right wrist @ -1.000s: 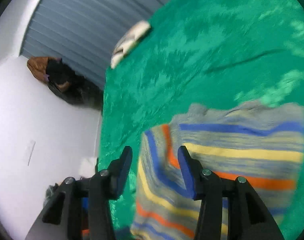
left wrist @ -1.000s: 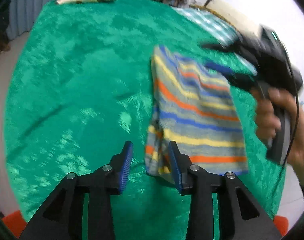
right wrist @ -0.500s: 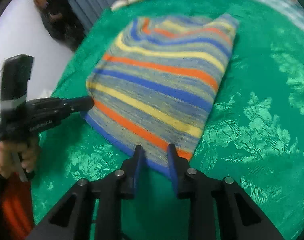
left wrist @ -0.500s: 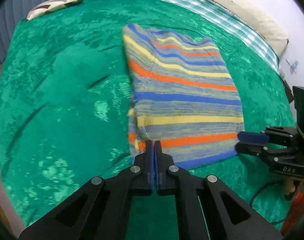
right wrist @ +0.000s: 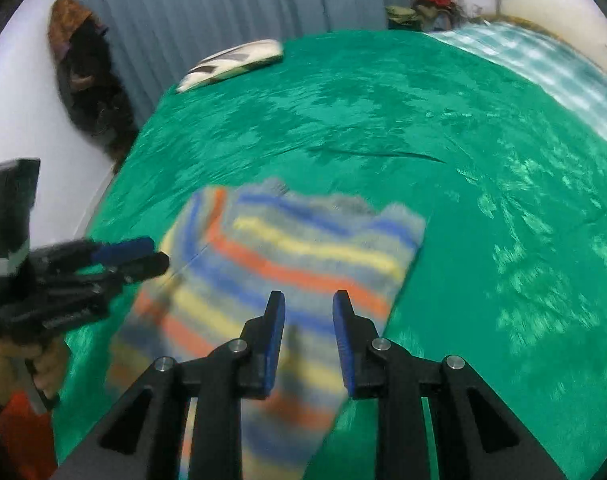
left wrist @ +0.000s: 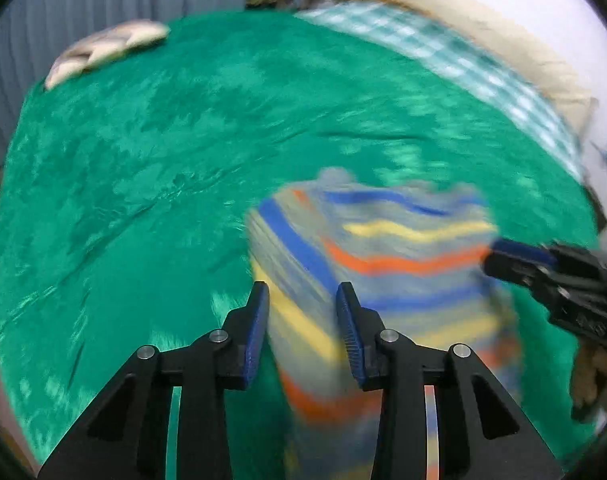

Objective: Fold small clothes

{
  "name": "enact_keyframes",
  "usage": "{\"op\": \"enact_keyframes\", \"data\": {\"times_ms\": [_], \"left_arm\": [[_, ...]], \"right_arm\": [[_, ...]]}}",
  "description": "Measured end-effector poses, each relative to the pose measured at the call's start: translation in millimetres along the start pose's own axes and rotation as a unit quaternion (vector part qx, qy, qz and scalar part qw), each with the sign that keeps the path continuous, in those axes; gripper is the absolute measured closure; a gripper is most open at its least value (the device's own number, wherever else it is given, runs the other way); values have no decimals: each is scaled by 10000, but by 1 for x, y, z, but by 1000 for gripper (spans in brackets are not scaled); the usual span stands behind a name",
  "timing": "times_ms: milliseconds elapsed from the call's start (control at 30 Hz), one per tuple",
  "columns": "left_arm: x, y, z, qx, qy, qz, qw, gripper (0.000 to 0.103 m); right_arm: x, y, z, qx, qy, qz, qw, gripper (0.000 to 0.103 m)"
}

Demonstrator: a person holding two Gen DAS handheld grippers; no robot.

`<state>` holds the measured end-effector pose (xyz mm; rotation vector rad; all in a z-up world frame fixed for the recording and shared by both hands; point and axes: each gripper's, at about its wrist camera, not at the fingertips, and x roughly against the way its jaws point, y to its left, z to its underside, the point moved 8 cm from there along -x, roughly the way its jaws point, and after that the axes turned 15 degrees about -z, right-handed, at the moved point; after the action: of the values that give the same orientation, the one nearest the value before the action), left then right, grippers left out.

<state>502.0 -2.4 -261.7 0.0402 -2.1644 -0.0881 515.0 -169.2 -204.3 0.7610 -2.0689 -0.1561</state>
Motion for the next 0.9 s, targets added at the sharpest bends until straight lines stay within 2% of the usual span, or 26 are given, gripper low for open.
{"op": "enact_keyframes", "data": {"times_ms": [33, 100, 133, 267, 367, 400, 467, 500, 533, 567, 633, 667, 700, 733, 767, 800, 900], "left_arm": [[-22, 2, -2, 68, 240, -56, 9997, 64], [-33, 8, -3, 288, 313, 123, 9990, 62], [-30, 12, -5, 347, 333, 214, 9986, 62], [14, 32, 5, 361, 26, 356, 9987, 63], [57, 35, 48, 207, -30, 658, 9976, 58], [62, 33, 58, 119, -12, 620, 9980, 57], [60, 29, 102, -275, 244, 221, 9991, 57], [53, 29, 113, -357, 365, 68, 9987, 58], [50, 35, 127, -278, 461, -61, 9985, 58], [51, 42, 135, -148, 488, -164, 9986, 65], [71, 52, 146, 133, 518, -167, 9984, 65], [88, 52, 154, 378, 542, 40, 9978, 57], [99, 49, 161, 496, 544, 188, 9971, 41], [117, 42, 172, 587, 496, 379, 9963, 34], [128, 34, 181, 558, 423, 453, 9965, 26], [138, 23, 190, 472, 343, 510, 9970, 22], [144, -9, 214, 230, 308, 601, 9975, 20]], "right_arm": [[-19, -15, -1, -250, 95, 61, 9996, 77], [-47, -39, 11, -688, 462, 85, 9965, 77], [-49, -40, 7, -737, 330, 48, 9967, 77], [-18, -23, 5, -513, 31, 153, 9986, 74], [14, 6, 25, -215, -39, 94, 9997, 74], [24, 17, 37, -185, -11, 73, 9998, 74], [36, 40, 72, -159, 115, -115, 9997, 73], [32, 48, 96, -248, 321, -223, 9989, 71], [28, 51, 116, -337, 530, -255, 9977, 71], [22, 51, 142, -479, 797, -199, 9955, 71], [37, 55, 162, -540, 595, 81, 9967, 70], [48, 61, 168, -596, 554, 231, 9964, 69], [63, 69, 174, -718, 423, 290, 9961, 63], [72, 73, 178, -793, 299, 345, 9958, 56], [87, 83, 185, -901, 91, 518, 9945, 43], [99, 93, 193, -958, -64, 652, 9932, 39], [112, 118, 215, -1035, -262, 811, 9910, 39]]}}
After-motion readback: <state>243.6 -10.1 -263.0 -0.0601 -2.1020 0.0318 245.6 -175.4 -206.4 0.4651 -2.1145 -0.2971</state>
